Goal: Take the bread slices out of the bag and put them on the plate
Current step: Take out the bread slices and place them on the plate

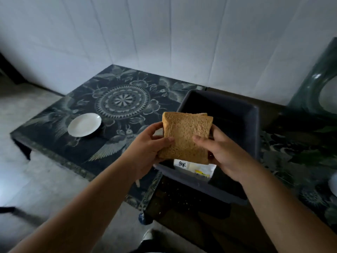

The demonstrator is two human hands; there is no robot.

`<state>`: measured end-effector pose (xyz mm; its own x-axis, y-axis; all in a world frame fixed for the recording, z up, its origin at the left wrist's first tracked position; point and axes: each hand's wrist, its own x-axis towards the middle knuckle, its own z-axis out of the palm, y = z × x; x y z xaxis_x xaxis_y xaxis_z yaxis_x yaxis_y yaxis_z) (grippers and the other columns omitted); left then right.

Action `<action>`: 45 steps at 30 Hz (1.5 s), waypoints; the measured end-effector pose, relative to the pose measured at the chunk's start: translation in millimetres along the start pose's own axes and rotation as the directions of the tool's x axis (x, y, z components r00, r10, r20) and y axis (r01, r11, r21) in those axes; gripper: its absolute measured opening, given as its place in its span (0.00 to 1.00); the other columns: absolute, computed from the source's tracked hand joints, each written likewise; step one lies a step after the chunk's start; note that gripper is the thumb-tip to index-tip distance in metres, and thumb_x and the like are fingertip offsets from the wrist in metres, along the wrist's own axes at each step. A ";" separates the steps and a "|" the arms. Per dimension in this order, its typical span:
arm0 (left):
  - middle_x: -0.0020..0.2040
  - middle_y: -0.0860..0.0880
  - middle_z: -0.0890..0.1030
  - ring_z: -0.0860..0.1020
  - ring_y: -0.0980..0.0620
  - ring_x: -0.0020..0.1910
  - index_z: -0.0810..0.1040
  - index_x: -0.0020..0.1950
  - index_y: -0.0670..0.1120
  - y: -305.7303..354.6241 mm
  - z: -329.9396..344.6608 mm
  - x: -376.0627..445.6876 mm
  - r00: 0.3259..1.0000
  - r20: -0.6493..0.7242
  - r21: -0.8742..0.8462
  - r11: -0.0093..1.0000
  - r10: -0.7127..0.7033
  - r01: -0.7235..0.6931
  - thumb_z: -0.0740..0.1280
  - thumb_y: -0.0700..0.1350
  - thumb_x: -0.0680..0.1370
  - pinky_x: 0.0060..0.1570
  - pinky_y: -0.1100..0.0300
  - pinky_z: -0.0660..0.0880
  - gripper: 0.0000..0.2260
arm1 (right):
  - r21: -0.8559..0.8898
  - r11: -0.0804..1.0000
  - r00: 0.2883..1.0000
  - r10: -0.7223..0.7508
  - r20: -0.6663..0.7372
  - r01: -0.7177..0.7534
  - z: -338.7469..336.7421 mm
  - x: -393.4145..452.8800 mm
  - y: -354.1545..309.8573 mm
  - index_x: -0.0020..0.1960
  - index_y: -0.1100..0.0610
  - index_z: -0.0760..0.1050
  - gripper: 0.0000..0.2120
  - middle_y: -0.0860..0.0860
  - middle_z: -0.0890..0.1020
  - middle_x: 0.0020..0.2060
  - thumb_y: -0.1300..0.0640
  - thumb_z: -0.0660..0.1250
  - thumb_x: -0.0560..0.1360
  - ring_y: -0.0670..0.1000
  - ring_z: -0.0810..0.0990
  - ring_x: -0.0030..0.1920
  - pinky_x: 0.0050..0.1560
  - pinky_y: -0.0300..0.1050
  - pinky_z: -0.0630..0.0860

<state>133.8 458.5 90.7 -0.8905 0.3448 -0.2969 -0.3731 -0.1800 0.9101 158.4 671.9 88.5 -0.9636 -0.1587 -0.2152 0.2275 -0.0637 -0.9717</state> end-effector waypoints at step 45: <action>0.56 0.39 0.81 0.78 0.48 0.45 0.72 0.66 0.60 -41.1 -477.7 -319.2 0.559 -0.825 -0.246 0.943 -0.082 -0.225 0.78 0.40 0.64 0.30 0.62 0.68 0.34 | -0.317 0.947 0.469 0.301 0.830 -0.047 607.8 169.4 130.8 0.61 0.39 0.69 0.40 0.55 0.79 0.59 0.52 0.83 0.54 0.49 0.84 0.53 0.45 0.45 0.81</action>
<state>309.0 -84.2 10.0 -0.6817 -0.5530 -0.4790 -0.2154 -0.4741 0.8538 110.4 37.9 -15.8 -0.2666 -0.9118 -0.3124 0.2158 0.2594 -0.9413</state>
